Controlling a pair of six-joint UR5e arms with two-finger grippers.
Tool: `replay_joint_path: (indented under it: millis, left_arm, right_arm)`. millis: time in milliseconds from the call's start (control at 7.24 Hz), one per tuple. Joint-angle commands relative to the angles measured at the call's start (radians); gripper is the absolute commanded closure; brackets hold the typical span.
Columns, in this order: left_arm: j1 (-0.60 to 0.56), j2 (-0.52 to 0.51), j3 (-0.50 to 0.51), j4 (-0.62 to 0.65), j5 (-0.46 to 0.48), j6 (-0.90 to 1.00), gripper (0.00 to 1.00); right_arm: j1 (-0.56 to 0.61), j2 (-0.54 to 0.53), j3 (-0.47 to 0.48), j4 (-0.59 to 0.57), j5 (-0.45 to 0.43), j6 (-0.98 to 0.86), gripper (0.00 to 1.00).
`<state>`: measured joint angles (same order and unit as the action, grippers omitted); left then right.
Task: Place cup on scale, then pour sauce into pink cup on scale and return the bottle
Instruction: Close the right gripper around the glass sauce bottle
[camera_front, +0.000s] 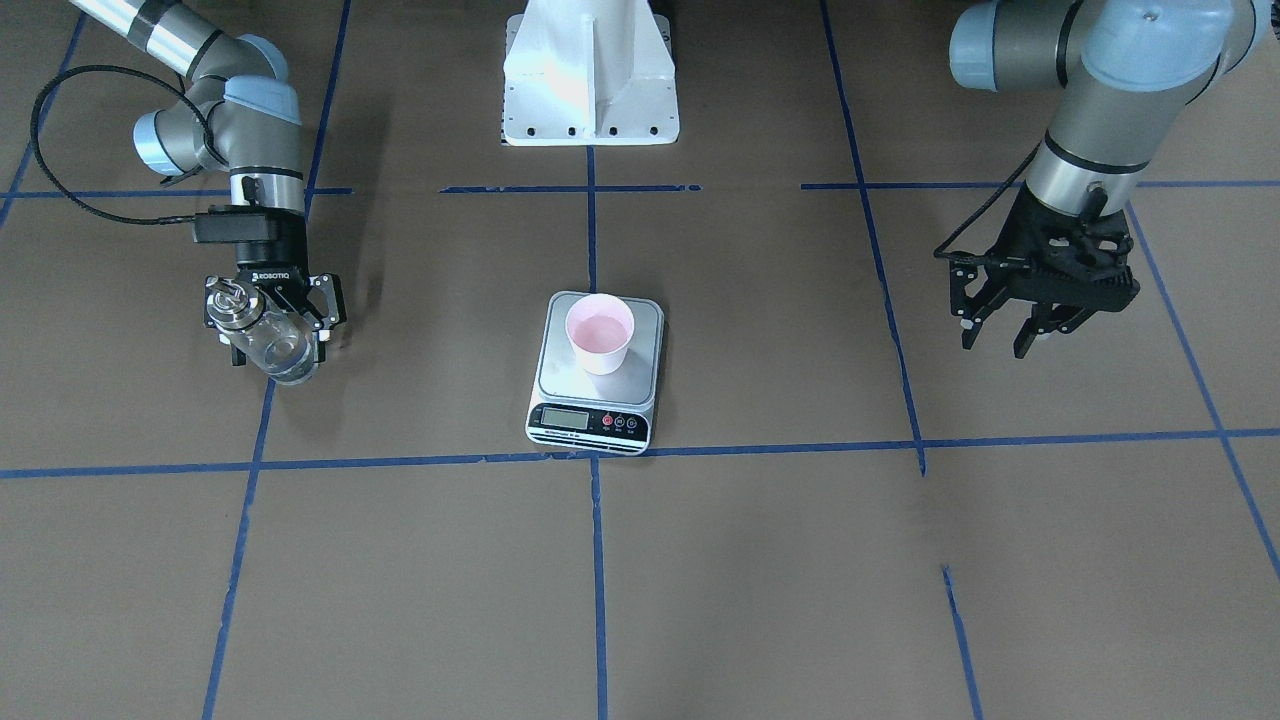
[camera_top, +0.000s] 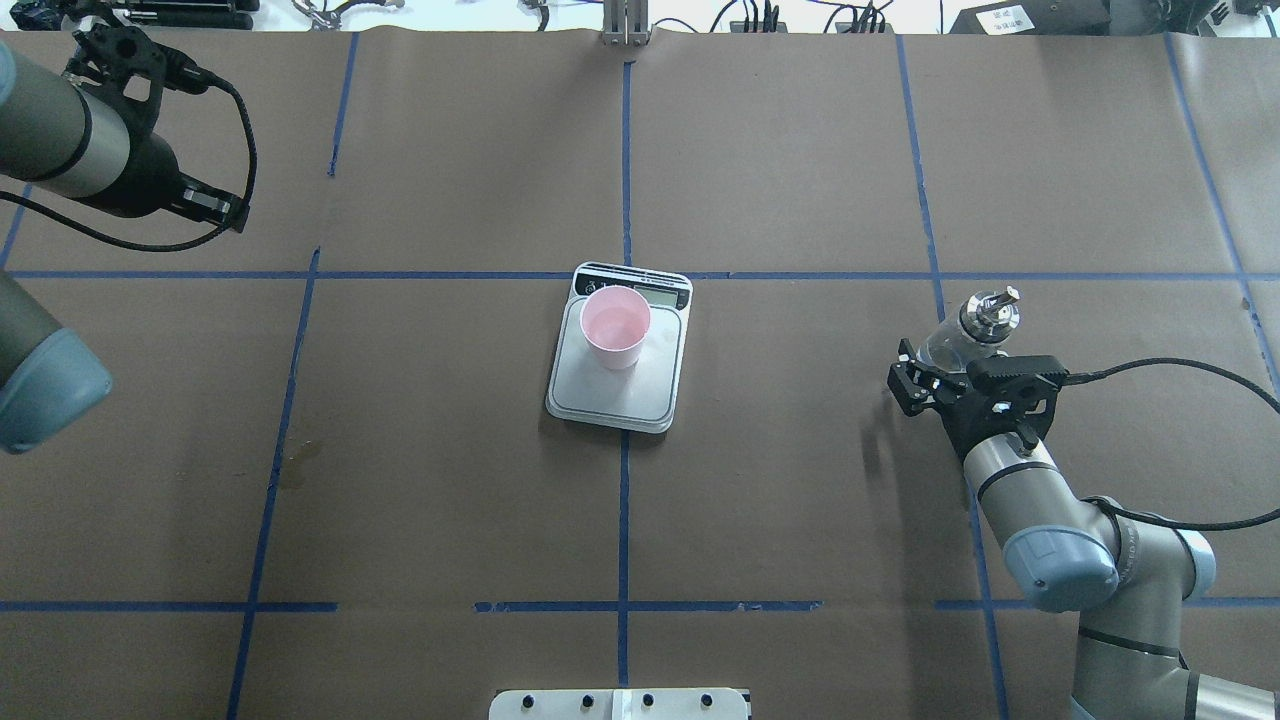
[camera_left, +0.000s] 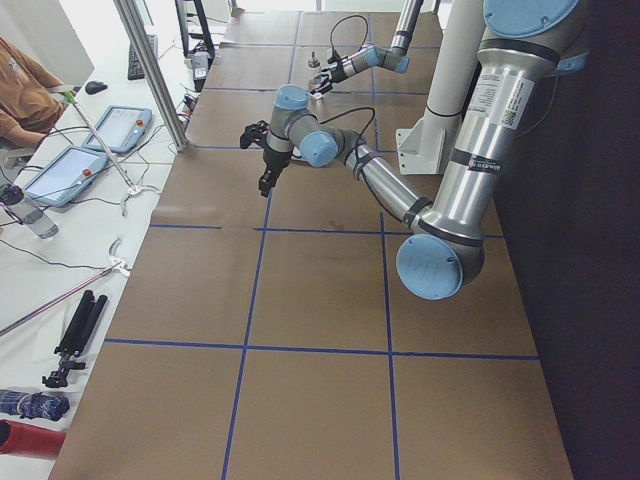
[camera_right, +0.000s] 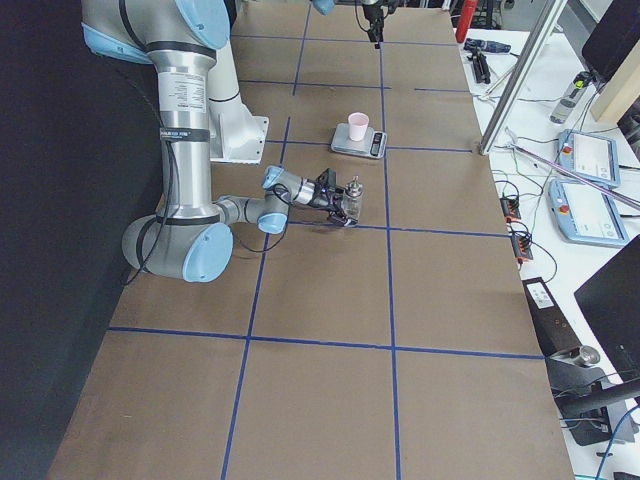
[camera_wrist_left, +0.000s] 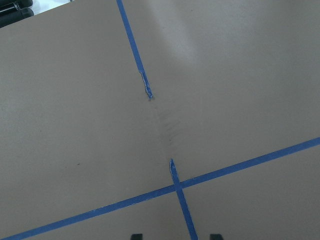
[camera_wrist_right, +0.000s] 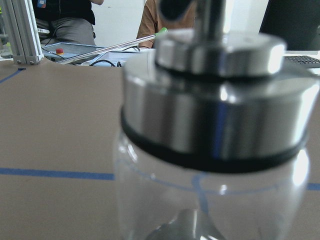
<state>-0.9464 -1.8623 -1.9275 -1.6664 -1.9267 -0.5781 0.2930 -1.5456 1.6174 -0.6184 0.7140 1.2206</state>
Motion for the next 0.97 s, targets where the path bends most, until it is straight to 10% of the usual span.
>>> replay_joint_path:
  millis: [0, 276, 414, 828]
  left_arm:
    - [0.0, 0.0, -0.001, 0.0, 0.0, 0.0, 0.45]
    - [0.0, 0.0, -0.004, 0.0, 0.0, -0.002, 0.45]
    - [-0.002, -0.002, -0.005, 0.002, 0.0, -0.003, 0.45]
    - [-0.006, -0.002, -0.01, 0.004, 0.0, -0.002, 0.45]
  right_arm:
    - [0.0, -0.001, -0.016, 0.043, -0.016, -0.003, 0.35]
    - [0.0, -0.001, -0.042, 0.1, -0.037, -0.009, 0.88]
    - [0.0, 0.004, -0.03, 0.101, -0.041, -0.018, 1.0]
    - [0.012, 0.077, 0.058, 0.088, -0.033, -0.157, 1.0]
